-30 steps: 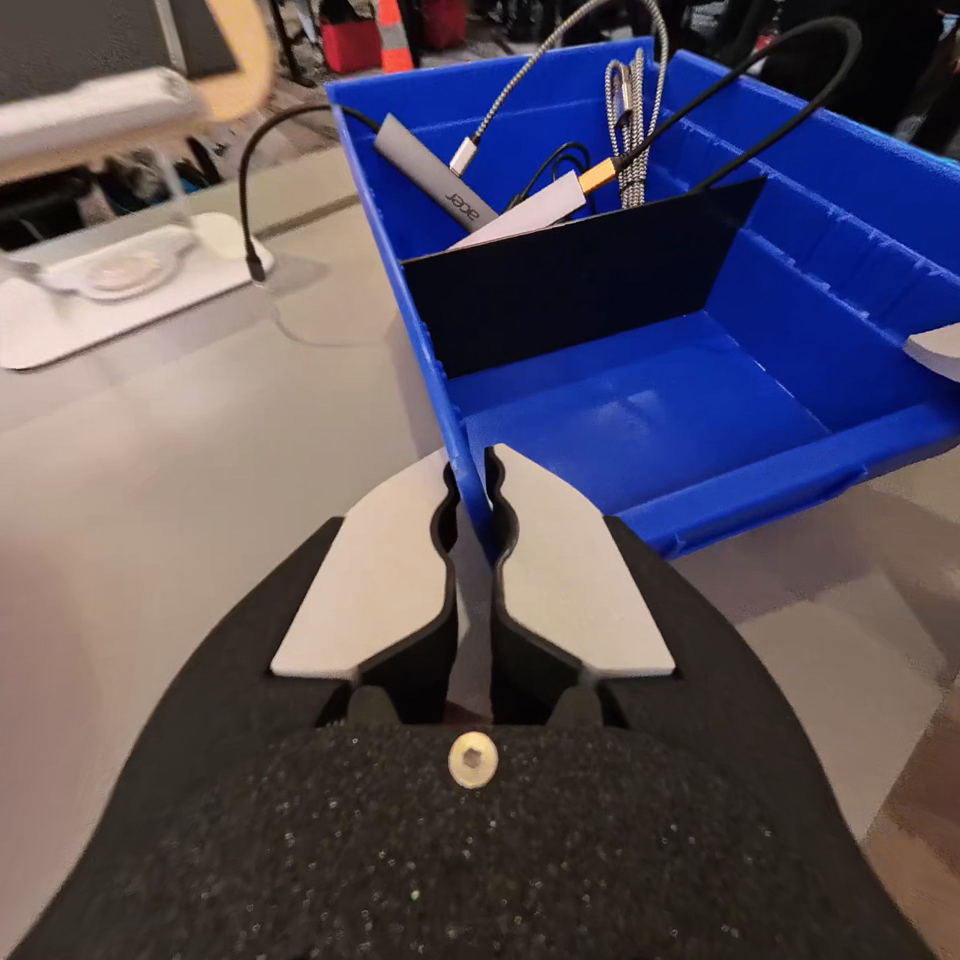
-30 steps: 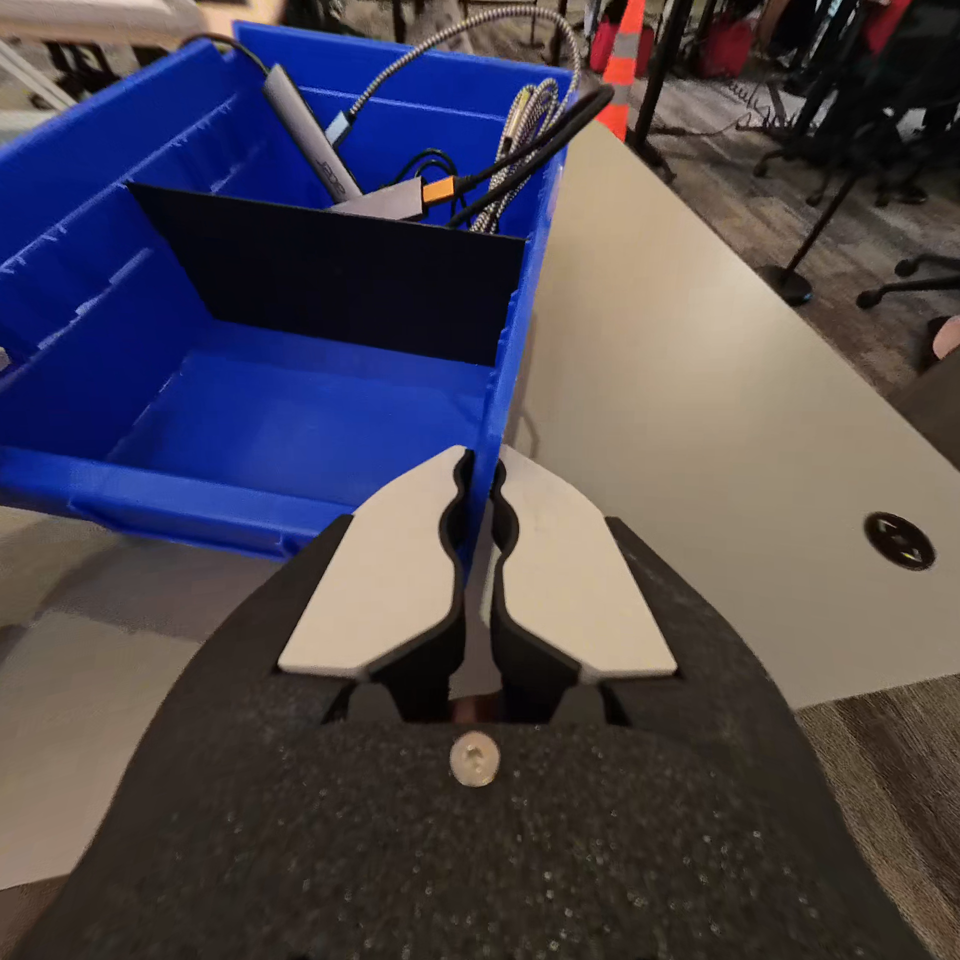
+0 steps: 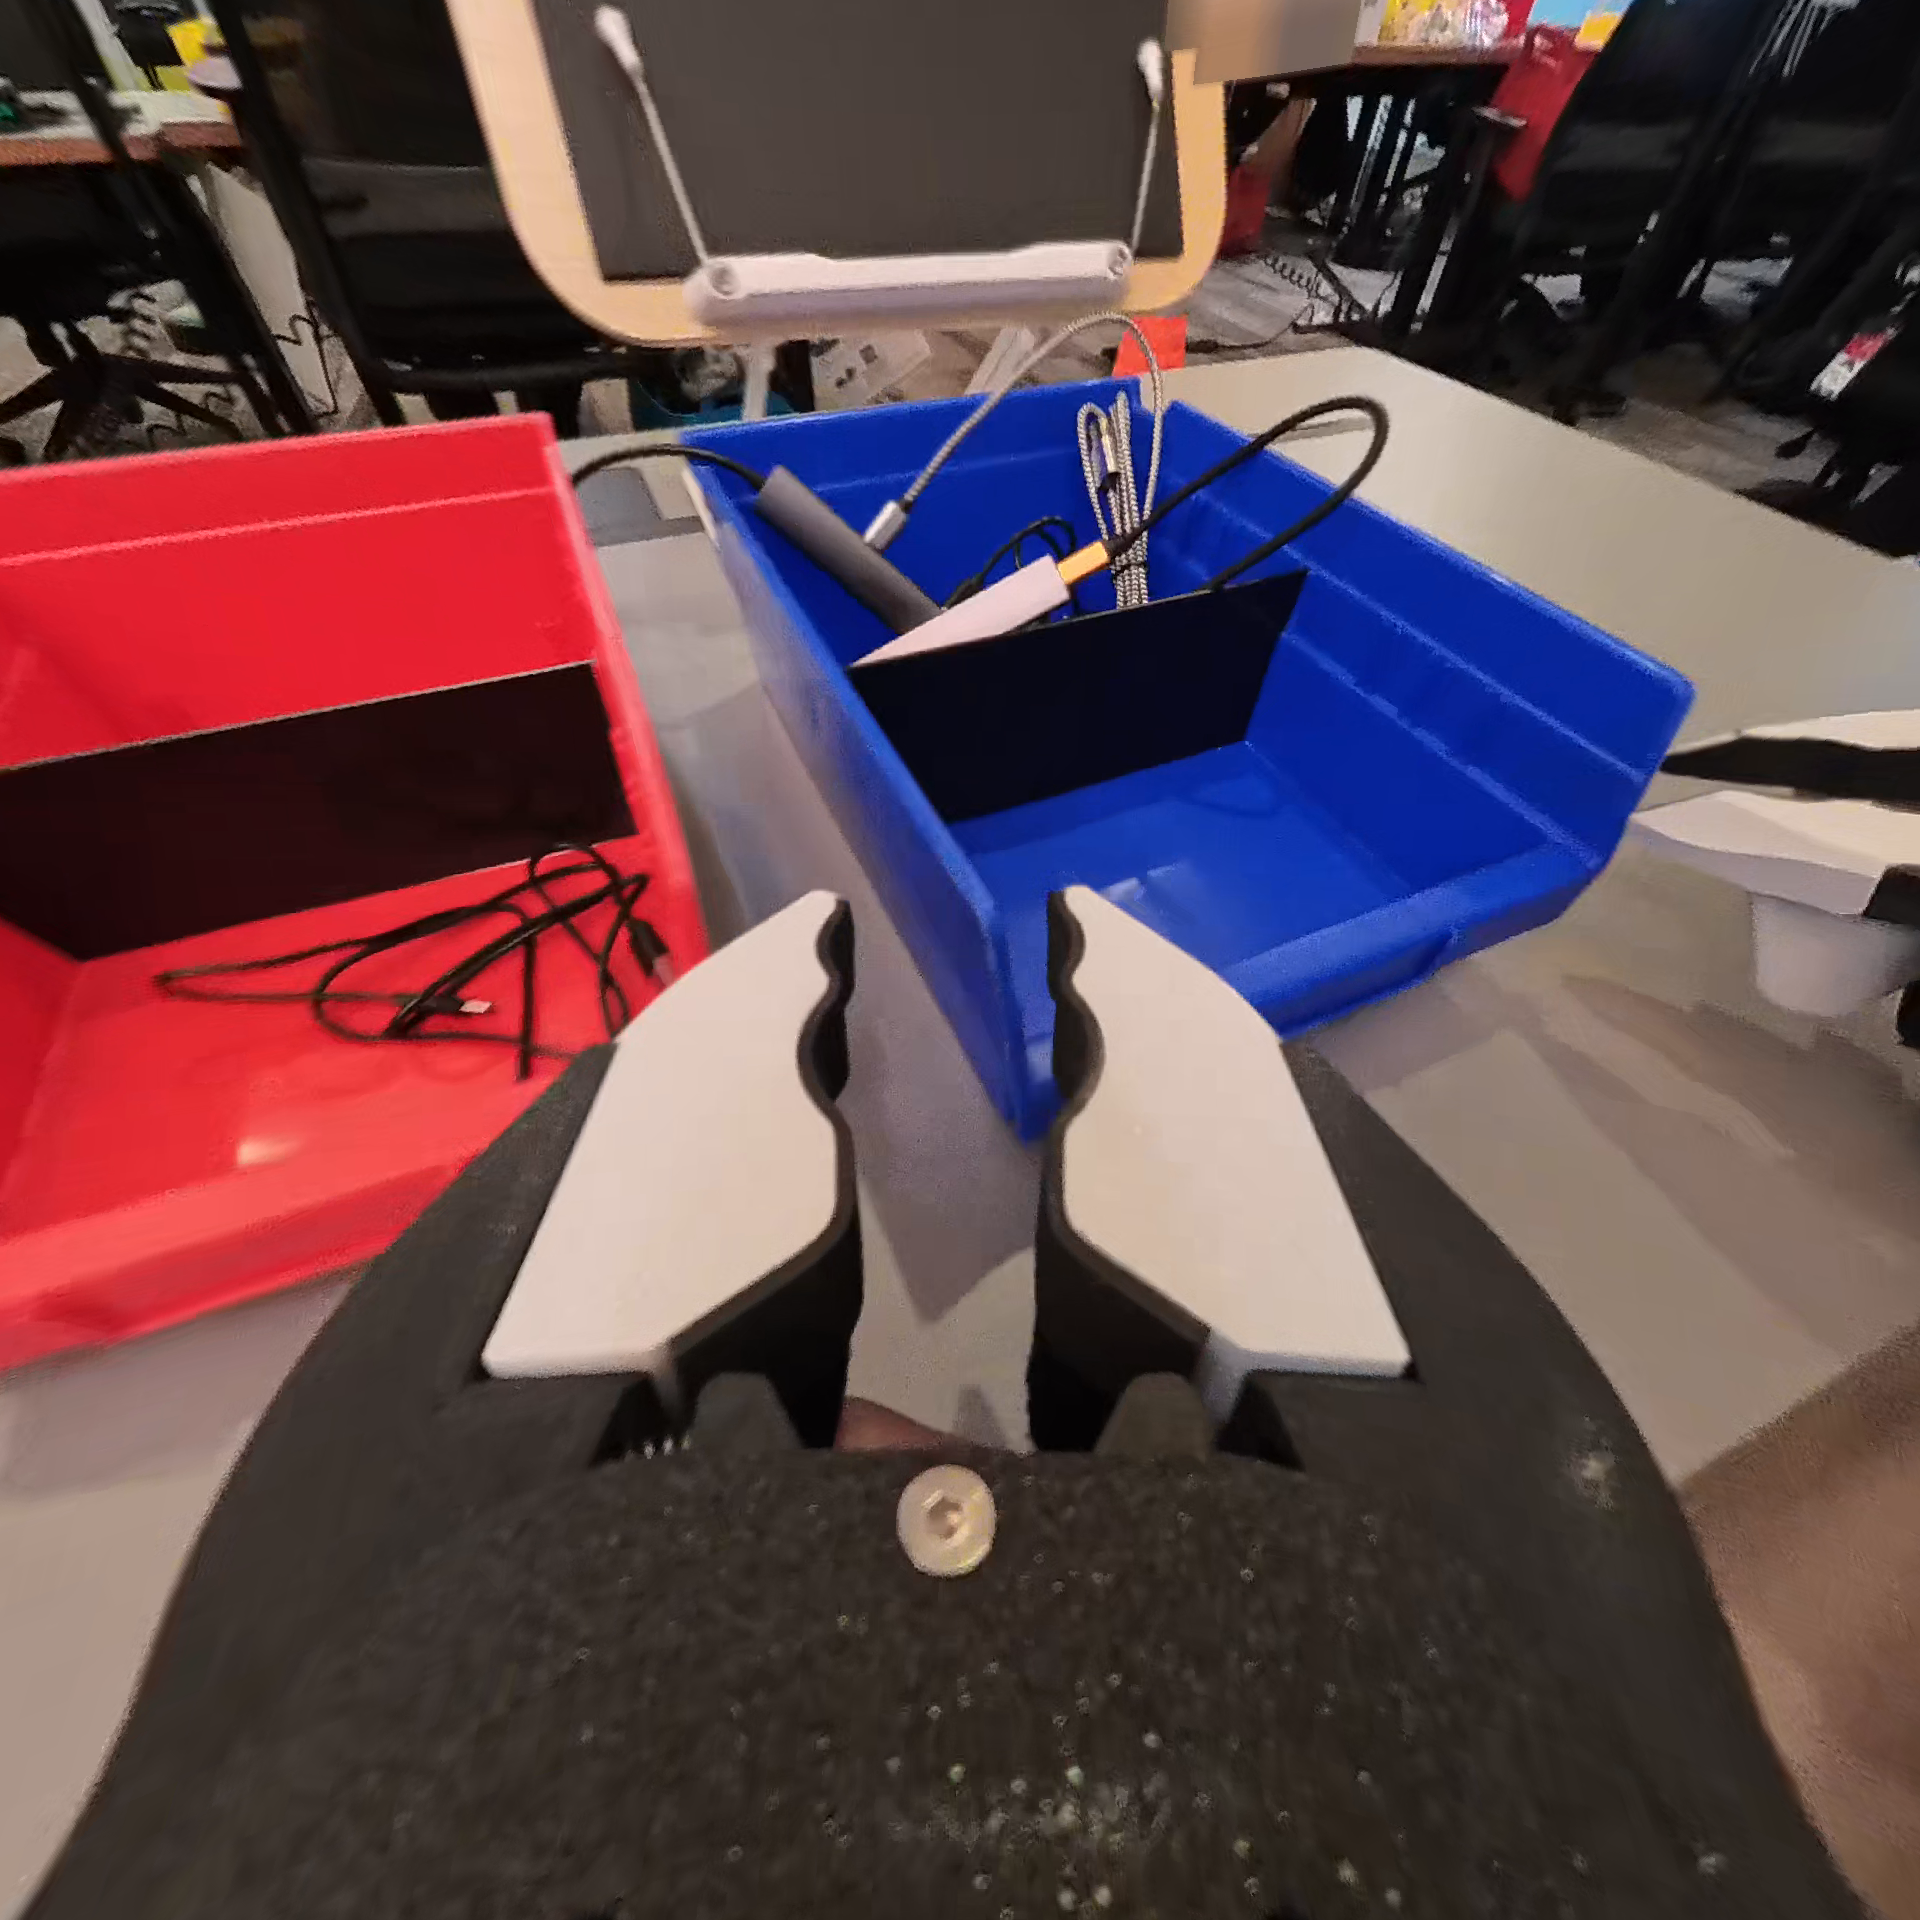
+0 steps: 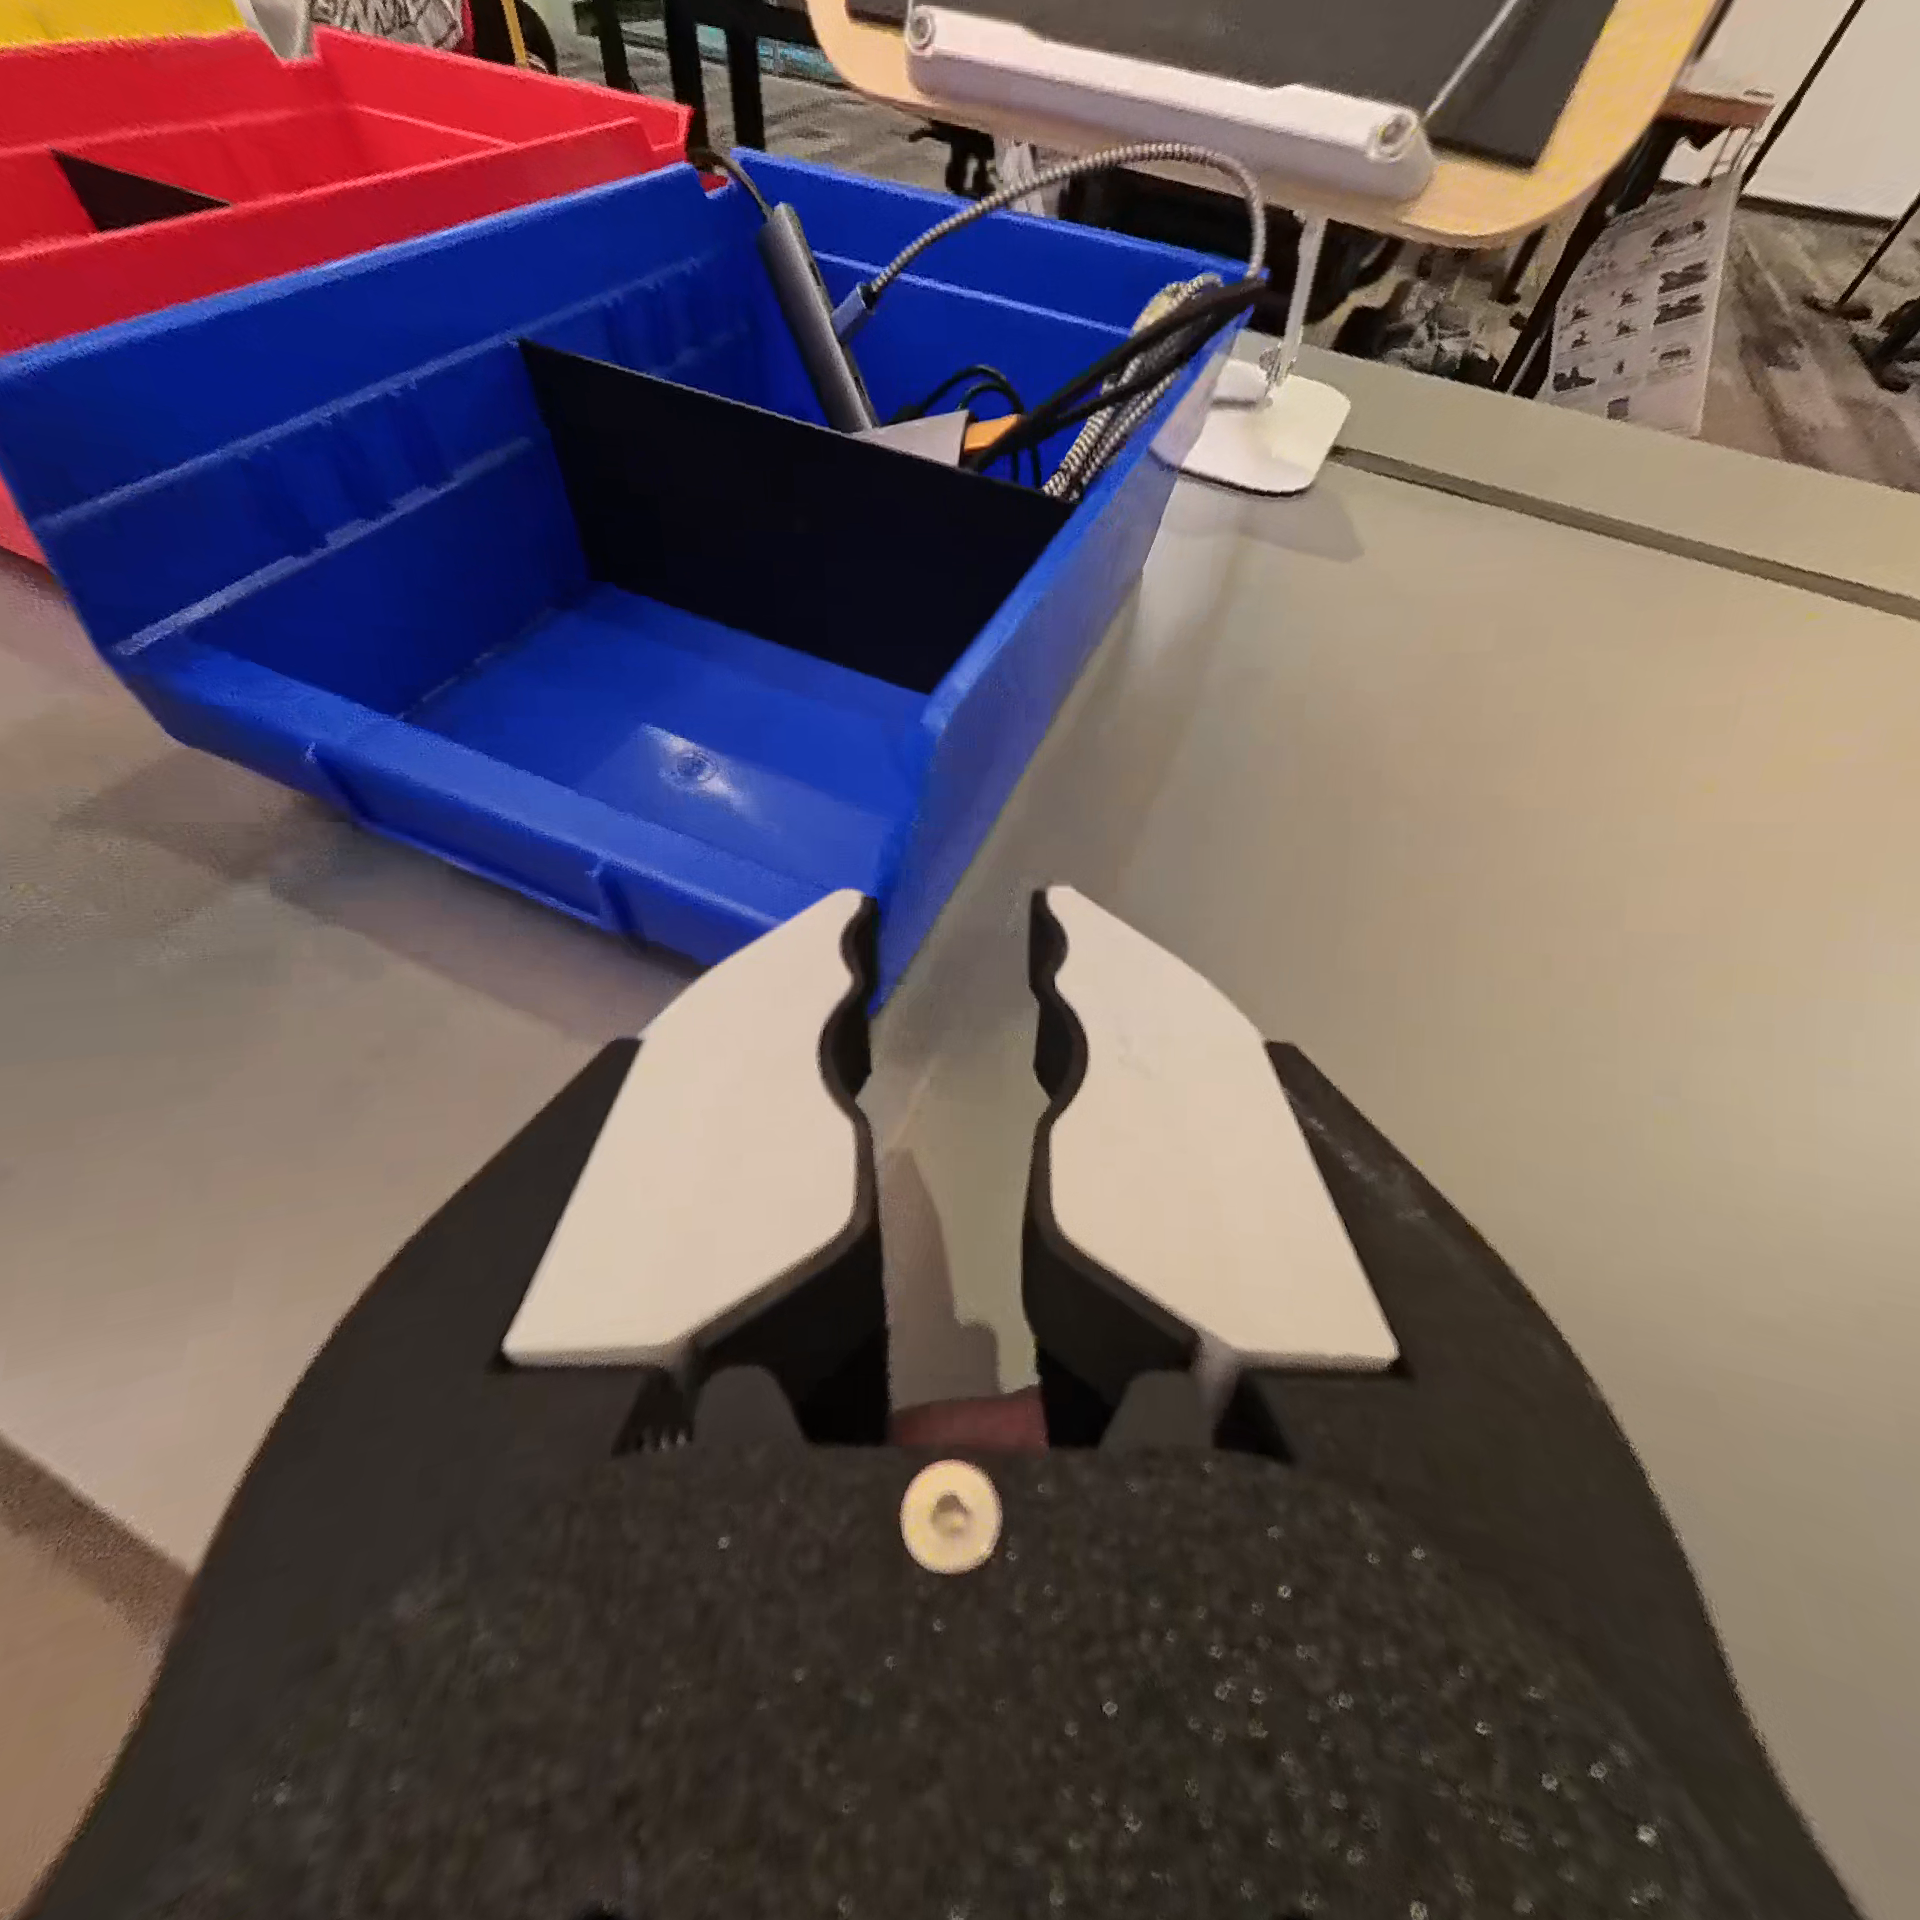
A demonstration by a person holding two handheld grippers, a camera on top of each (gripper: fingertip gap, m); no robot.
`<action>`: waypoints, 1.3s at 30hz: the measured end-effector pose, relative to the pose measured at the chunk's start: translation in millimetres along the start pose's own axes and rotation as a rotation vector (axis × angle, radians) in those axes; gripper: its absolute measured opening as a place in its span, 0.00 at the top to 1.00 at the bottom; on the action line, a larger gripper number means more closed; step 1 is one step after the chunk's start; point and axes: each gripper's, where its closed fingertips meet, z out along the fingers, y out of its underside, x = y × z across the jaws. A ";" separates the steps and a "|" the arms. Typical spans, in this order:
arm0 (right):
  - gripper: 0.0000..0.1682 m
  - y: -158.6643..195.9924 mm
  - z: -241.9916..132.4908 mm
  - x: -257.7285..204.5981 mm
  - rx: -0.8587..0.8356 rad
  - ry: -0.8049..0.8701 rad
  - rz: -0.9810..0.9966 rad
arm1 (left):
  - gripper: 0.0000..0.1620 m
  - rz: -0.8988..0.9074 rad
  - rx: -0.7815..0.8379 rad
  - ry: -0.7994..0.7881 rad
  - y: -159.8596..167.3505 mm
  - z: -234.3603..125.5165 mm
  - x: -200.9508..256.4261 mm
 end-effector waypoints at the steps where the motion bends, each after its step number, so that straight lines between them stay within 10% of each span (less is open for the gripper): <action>1: 0.84 0.2 -4.5 2.3 -0.003 -0.002 0.020 | 0.78 -0.029 0.006 -0.023 1.3 -13.1 -10.5; 8: 0.84 4.3 -16.6 -8.6 0.004 -0.054 0.033 | 0.69 -0.107 -0.106 -0.382 43.7 -85.8 -189.3; 14: 0.86 -4.1 -18.3 -44.5 0.027 -0.111 -0.017 | 0.62 -0.174 -0.196 -0.205 40.0 -21.6 -238.4; 17: 0.85 -8.4 -20.0 -86.9 0.023 -0.228 -0.009 | 0.93 -0.113 -0.246 -0.258 46.1 -0.5 -254.8; 24: 0.84 -3.5 -1.8 -177.4 -0.083 -0.423 0.148 | 0.96 -0.075 -0.259 -0.355 63.7 -47.6 -214.3; 31: 0.61 -40.7 25.0 -241.0 -0.037 -0.538 0.039 | 0.98 -0.212 -0.234 -0.371 87.5 -129.3 -159.3; 39: 0.93 -54.8 30.5 -229.6 -0.046 -0.250 -0.056 | 0.97 -0.155 -0.148 -0.500 81.1 -167.7 -106.4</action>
